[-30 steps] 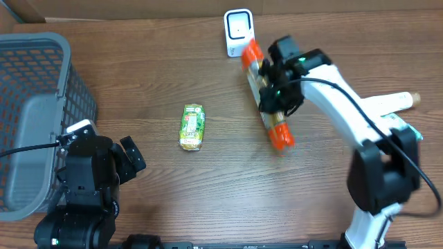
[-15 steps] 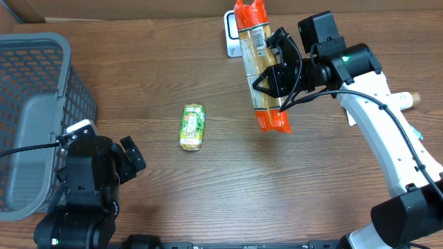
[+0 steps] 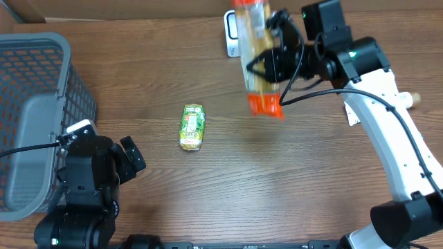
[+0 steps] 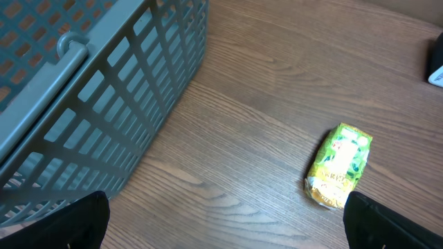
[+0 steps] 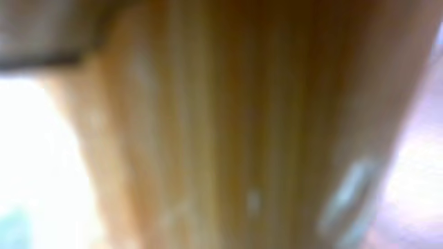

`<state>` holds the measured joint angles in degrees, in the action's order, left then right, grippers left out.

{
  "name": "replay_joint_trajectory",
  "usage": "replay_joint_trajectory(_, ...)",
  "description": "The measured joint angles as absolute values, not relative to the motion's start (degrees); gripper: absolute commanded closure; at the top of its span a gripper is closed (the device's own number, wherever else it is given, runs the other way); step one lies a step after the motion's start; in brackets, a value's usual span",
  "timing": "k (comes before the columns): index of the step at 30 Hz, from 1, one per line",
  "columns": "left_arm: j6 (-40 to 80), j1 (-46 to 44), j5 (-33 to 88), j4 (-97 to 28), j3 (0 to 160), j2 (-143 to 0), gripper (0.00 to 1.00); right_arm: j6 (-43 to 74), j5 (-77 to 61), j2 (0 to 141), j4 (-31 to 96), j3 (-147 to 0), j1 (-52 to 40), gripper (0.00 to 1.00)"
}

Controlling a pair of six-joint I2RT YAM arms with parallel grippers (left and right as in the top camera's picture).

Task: Scan the item barcode
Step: 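Lift the spaghetti packet and hold it up to the scanner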

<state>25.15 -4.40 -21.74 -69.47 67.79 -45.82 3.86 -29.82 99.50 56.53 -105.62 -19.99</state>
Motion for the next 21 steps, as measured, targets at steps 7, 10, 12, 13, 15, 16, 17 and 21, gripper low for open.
replay_joint_trajectory(7, 25.2, -4.4, -21.7, -69.5, 67.8, -45.8, 0.01, 3.7, 3.2, 101.6, 47.9, -107.7, -27.4, 0.96)
replay_joint_trajectory(10, 25.2, -4.4, -21.7, -69.5, 67.8, -45.8, 0.00, 1.2, 16.7, 106.1, 41.2, -107.8, -30.2, 0.96)
replay_joint_trajectory(12, 25.1, -4.4, -21.7, -69.5, 67.8, -45.8, 0.01, -1.8, 26.1, 110.9, 35.2, -107.9, -31.4, 0.96)
replay_joint_trajectory(13, 25.1, -4.4, -21.7, -69.5, 67.8, -45.8, 0.00, -3.3, 29.4, 113.1, 32.3, -107.8, -31.5, 0.96)
replay_joint_trajectory(15, 25.2, -4.4, -21.7, -69.5, 67.8, -45.8, 0.01, -7.7, 36.4, 118.1, 25.1, -107.8, -31.4, 0.96)
replay_joint_trajectory(16, 25.2, -4.4, -21.7, -69.5, 67.8, -45.8, 0.01, -10.3, 39.7, 120.7, 20.9, -107.8, -31.2, 0.96)
replay_joint_trajectory(17, 25.2, -4.4, -21.7, -69.5, 67.8, -45.8, 0.00, -13.0, 42.2, 123.1, 16.9, -107.8, -30.9, 0.96)
replay_joint_trajectory(21, 25.2, -4.4, -21.7, -69.5, 67.8, -45.8, 0.00, -25.5, 47.6, 130.0, 4.9, -107.8, -29.4, 0.96)
